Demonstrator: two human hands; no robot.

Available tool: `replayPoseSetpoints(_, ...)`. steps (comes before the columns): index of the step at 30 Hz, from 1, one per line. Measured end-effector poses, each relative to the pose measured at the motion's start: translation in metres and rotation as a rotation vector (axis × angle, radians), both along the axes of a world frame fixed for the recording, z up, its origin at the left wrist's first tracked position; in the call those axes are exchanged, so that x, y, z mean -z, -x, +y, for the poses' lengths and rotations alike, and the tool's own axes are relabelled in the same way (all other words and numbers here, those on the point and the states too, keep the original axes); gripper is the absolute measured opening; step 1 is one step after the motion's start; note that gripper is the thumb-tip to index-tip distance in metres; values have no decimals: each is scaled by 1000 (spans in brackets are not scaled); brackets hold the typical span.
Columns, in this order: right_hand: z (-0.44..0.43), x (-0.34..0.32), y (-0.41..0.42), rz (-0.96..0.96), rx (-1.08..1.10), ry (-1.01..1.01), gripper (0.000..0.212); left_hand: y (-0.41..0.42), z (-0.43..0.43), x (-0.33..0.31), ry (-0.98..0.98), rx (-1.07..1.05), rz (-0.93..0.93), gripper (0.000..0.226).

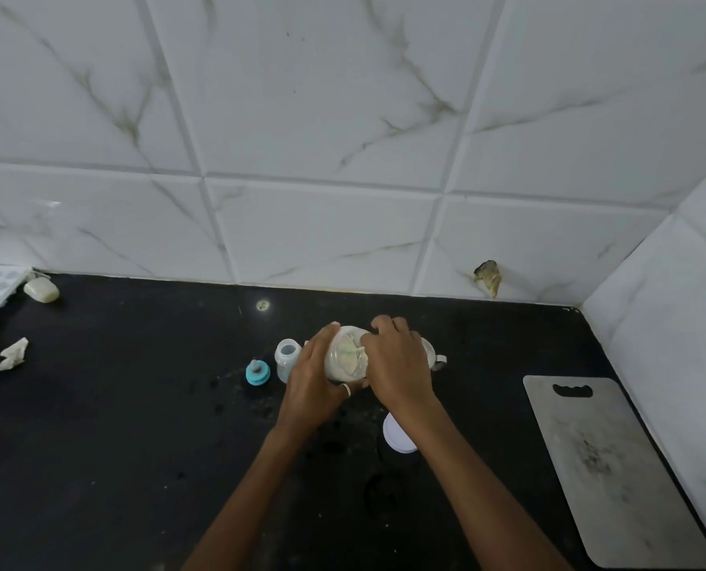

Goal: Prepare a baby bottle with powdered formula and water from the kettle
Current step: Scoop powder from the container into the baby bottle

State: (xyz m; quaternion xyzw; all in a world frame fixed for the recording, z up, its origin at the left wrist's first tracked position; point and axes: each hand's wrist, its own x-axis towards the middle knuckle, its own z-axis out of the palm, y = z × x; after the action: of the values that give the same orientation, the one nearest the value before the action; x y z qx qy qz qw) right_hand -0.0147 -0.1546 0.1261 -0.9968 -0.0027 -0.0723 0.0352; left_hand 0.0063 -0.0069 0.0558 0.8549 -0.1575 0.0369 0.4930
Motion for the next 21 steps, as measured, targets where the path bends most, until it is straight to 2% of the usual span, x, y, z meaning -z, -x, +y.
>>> replayPoseSetpoints(8, -15, 5, 13, -188, -63, -146, 23, 0, -2, 9, -52, -9, -23, 106)
replayPoseSetpoints(13, -12, 15, 17, -98, -35, -179, 13, 0, -2, 12, -59, -3, -52, 103)
replayPoseSetpoints(17, -8, 19, 18, -92, 10, -259, 24, 0, -1, 13, -82, 5, -97, 104)
replayPoseSetpoints(21, -8, 18, 18, -67, -22, -202, 26, -2, 2, 14, -95, 28, -122, 104)
